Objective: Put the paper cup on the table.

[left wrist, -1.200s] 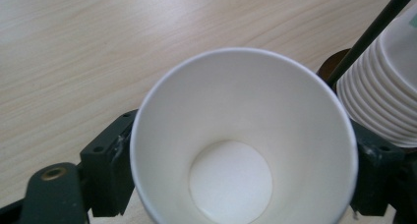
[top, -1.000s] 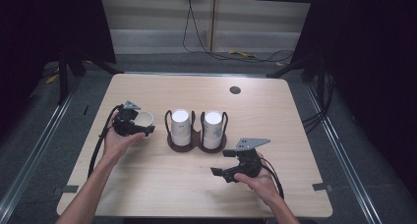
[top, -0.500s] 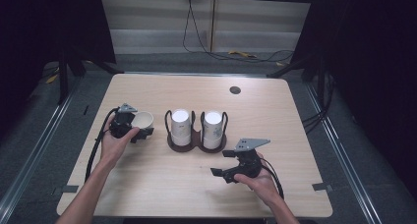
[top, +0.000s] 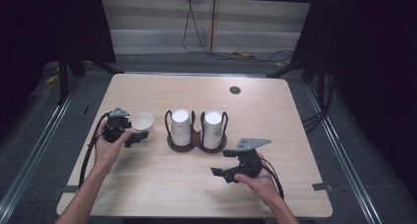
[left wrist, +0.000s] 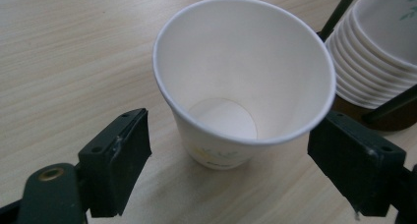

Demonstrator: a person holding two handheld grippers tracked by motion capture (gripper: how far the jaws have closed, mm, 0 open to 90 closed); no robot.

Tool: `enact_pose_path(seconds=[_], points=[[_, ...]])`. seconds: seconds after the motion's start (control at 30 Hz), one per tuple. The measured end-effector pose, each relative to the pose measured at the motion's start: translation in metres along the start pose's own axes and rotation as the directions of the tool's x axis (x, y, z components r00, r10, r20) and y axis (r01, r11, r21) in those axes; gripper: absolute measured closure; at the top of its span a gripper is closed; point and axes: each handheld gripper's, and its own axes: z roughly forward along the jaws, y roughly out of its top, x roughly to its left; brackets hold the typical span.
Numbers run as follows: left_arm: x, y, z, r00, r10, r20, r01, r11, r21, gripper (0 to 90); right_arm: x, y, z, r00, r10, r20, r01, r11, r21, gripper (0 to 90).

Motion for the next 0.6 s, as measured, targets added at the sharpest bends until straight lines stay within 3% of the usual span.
enact_pose_path(seconds=[0.33,0.43,0.57,0.6], points=[[-0.013,-0.011,-0.019,0.9991,0.017,0.038,-0.015,0.9983,-0.057,17.2,-0.001,0.000,-0.004,0.9999,0.006,0.013,-0.006,1.000,-0.010,17.5],[-0.017,-0.020,-0.021,0.9998,0.007,0.020,-0.005,0.9967,-0.081,17.7,-0.001,-0.001,-0.004,0.9999,0.006,0.016,-0.005,1.000,-0.012,17.5],[-0.022,-0.030,-0.023,0.9998,-0.002,0.019,0.003,0.9986,-0.053,21.5,-0.001,-0.001,-0.005,0.9998,0.005,0.018,-0.005,1.000,-0.013,17.6],[-0.024,-0.031,-0.024,0.9993,-0.008,0.036,0.010,0.9983,-0.057,21.5,-0.001,-0.001,-0.005,0.9998,0.007,0.020,-0.007,1.000,-0.013,17.6]])
